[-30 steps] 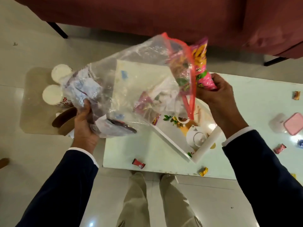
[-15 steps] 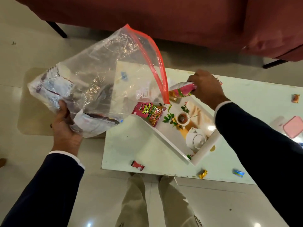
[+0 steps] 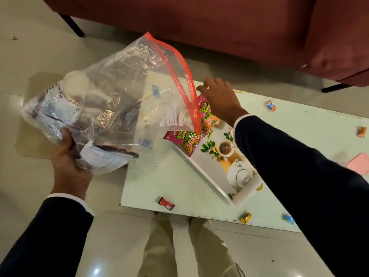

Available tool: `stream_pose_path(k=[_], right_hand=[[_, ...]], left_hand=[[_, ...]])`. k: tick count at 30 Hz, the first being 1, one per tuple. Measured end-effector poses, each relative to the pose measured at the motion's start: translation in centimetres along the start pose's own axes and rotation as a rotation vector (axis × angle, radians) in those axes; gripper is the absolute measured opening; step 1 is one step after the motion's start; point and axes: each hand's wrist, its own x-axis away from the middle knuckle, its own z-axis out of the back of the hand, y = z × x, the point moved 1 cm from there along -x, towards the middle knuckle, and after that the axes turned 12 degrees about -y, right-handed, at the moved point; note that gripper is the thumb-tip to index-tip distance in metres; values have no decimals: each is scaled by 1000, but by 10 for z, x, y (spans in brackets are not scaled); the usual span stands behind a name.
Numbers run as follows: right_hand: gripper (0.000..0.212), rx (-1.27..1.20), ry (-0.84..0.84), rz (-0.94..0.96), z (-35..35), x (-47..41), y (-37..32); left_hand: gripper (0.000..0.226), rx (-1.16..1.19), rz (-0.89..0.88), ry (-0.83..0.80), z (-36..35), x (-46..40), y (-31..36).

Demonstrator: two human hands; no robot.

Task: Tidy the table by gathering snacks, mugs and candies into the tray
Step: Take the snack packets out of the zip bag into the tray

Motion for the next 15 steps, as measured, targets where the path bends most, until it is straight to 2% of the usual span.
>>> stream_pose_path(k=[2,3,5,7,8,12,15], right_hand=[[54,-349,57,-243,-8,13,8],[53,-477,32,-355,-15,21,12],[69,-624,-145,-460,-34,34,15],[87,-657,-287,-432,-48,40,11],[90,-655,-301,-404,-54,39,9],[80,-712,-255,-306,-59,27,-3],[84,-690,-232,-427,-51,26,-4]], left_hand=[[59,14,4,16,4,-1,1],[59,15,9,13,5,-1,1],[59,-9,27,-4,7,-2,0],[60,-31,39,-18,10,-3,-1],[61,-35,41,-18,12,-4,-1],[65,-68,49,-34,17,-4,2],[61,-51,47,-39,20,-6,2]])
